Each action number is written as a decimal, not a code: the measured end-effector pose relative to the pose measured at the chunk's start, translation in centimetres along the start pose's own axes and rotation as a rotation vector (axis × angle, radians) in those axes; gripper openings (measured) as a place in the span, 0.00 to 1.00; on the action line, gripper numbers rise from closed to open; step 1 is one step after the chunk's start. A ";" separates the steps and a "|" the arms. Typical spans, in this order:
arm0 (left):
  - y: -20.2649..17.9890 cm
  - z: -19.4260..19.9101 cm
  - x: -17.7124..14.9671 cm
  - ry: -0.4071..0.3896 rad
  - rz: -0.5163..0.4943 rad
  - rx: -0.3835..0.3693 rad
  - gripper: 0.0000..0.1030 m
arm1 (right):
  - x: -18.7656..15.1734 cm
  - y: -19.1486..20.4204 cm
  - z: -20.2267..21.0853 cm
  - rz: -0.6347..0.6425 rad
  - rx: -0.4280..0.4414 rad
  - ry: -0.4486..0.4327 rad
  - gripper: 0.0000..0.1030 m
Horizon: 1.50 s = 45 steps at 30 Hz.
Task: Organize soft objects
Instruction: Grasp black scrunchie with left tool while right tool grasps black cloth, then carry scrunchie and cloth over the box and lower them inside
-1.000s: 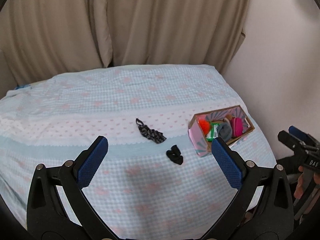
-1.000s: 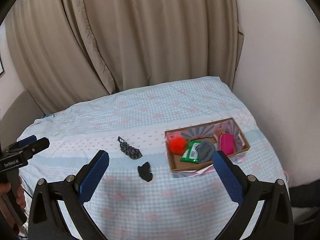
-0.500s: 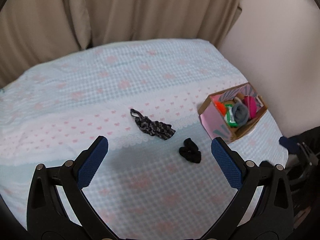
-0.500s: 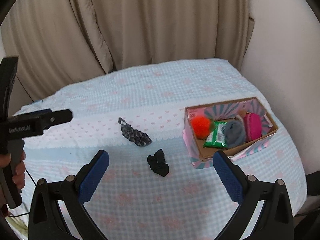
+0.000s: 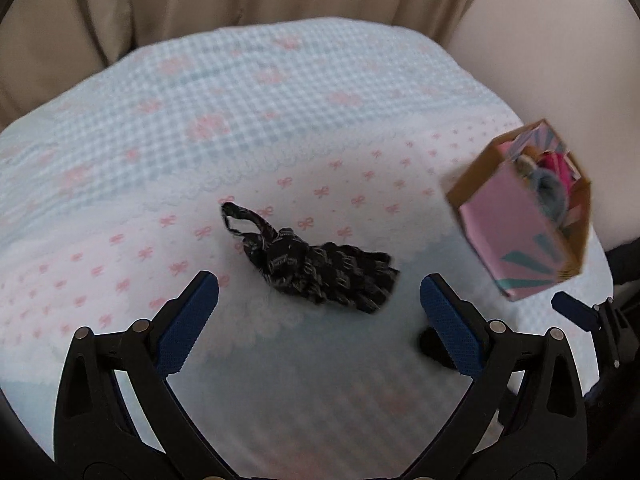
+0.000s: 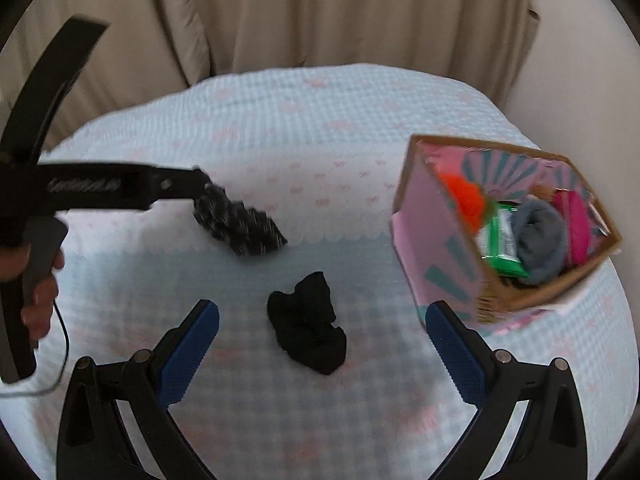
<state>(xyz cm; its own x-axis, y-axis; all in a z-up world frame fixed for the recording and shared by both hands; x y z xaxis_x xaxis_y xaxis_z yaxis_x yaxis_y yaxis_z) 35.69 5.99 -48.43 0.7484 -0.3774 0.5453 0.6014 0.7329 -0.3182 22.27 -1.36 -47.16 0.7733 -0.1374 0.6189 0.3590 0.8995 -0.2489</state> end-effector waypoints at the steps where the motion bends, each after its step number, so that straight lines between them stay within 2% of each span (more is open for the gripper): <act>1: 0.5 -1.3 -0.1 0.007 -0.005 -0.004 0.98 | -0.2 0.3 -0.8 0.006 0.004 0.002 1.00; 8: 1.0 -6.2 -0.4 0.066 -0.072 0.004 0.98 | -1.6 2.3 -5.2 0.024 0.029 0.028 0.94; 10: 1.1 -7.1 -0.4 0.072 -0.094 0.019 0.97 | -1.8 2.6 -5.9 0.029 0.031 0.035 0.89; 11: 1.2 -7.3 -0.3 0.073 -0.097 0.021 0.96 | -1.9 2.7 -6.2 0.031 0.037 0.041 0.82; 14: 1.6 -7.6 -0.2 0.086 -0.093 0.023 0.83 | -2.4 3.0 -6.9 0.046 0.049 0.064 0.77; 16: 1.6 -7.4 -0.2 0.084 -0.103 0.023 0.78 | -2.6 3.0 -7.0 0.051 0.057 0.072 0.71; 22: 1.9 -7.0 -0.5 0.091 -0.121 0.058 0.53 | -2.7 2.9 -6.9 0.073 0.057 0.092 0.42; 23: 2.0 -6.8 -0.4 0.088 -0.112 0.060 0.51 | -2.7 2.9 -6.9 0.078 0.056 0.092 0.34; 26: 2.2 -6.1 -0.4 0.081 -0.094 0.066 0.43 | -2.3 2.9 -6.6 0.077 0.083 0.100 0.28; 34: 1.0 -1.6 0.2 0.040 -0.060 0.081 0.42 | -0.1 1.8 -3.0 0.053 0.099 0.059 0.27; 45: -4.6 9.8 4.1 -0.042 -0.067 0.104 0.42 | 4.9 -1.8 7.6 0.026 0.091 -0.023 0.27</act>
<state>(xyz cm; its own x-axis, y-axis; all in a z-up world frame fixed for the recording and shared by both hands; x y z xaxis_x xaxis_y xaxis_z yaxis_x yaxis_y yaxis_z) 33.22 6.63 -37.16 0.6937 -0.4054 0.5953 0.6160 0.7622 -0.1987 21.41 -0.51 -38.03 0.7688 -0.1052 0.6308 0.2893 0.9368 -0.1965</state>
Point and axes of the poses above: each gripper's, at about its wrist camera, not at the fingertips, and z roughly against the way its jaws point, y to its left, x to its top, the point moved 6 cm from there along -z, roughly the way its jaws point, and after that the axes turned 11 degrees about -x, right-handed, at the moved point
